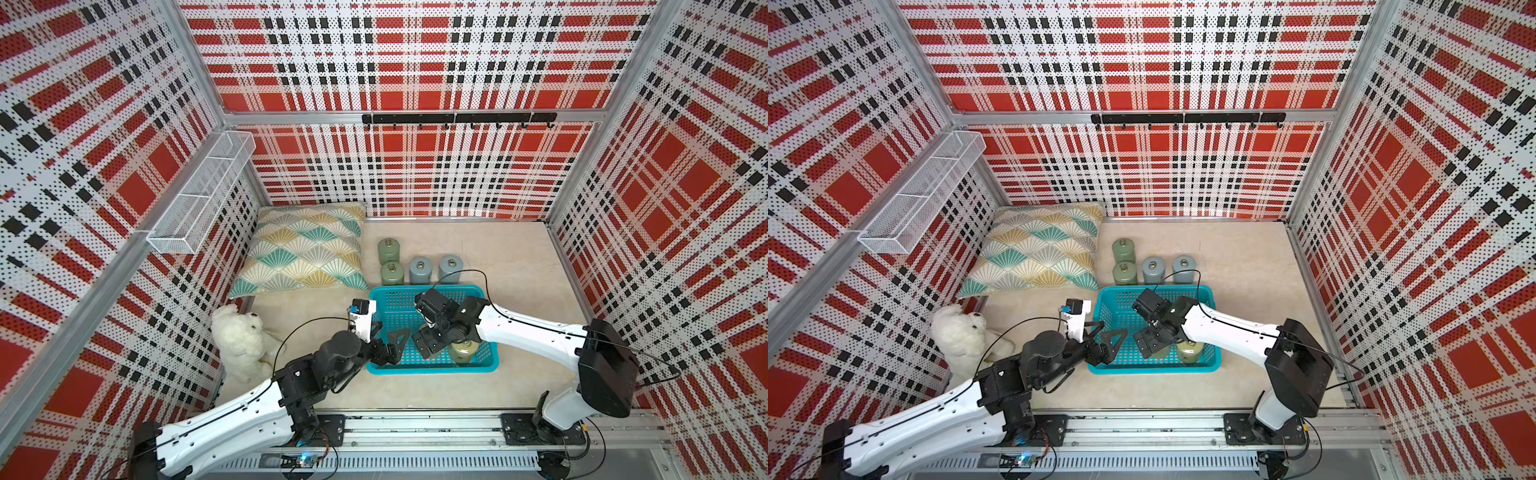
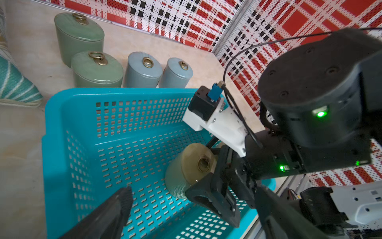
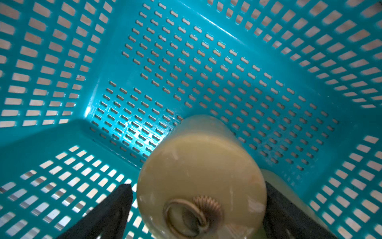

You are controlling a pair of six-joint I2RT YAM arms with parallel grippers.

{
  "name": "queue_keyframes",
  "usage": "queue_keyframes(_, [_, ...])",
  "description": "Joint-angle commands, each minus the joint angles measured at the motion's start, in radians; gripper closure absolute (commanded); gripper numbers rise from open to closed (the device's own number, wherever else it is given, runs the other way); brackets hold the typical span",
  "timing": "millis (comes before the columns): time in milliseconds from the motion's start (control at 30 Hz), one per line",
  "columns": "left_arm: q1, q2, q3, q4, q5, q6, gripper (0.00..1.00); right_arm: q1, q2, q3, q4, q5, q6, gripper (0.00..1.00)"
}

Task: Take the tea canister out of the basket
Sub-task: Pick up the tea canister from the basket.

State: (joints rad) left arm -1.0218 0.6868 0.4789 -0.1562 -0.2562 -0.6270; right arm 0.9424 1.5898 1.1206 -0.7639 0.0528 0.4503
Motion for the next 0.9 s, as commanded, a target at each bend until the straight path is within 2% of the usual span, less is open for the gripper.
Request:
queue_keyframes(0, [-0.006, -0.014, 0.027, -0.003, -0.040, 0.010, 0.01, 0.011, 0.048, 0.014, -0.062, -0.005, -0.010, 0.00])
queue_keyframes(467, [-0.007, -0.091, 0.022, -0.022, -0.072, -0.002, 0.01, 0.014, 0.162, 0.055, -0.067, 0.027, -0.047, 0.01])
queue_keyframes(567, [-0.007, -0.084, 0.024, -0.023, -0.072, -0.002, 0.01, 0.016, 0.165, 0.059, -0.072, 0.032, -0.050, 0.07])
queue_keyframes(800, [-0.006, -0.093, 0.025, -0.026, -0.087, -0.004, 0.01, 0.023, 0.115, 0.081, -0.092, 0.067, -0.033, 0.28])
queue_keyframes(867, [-0.006, -0.092, 0.025, -0.027, -0.092, -0.004, 0.01, 0.024, 0.098, 0.092, -0.098, 0.071, -0.028, 0.29])
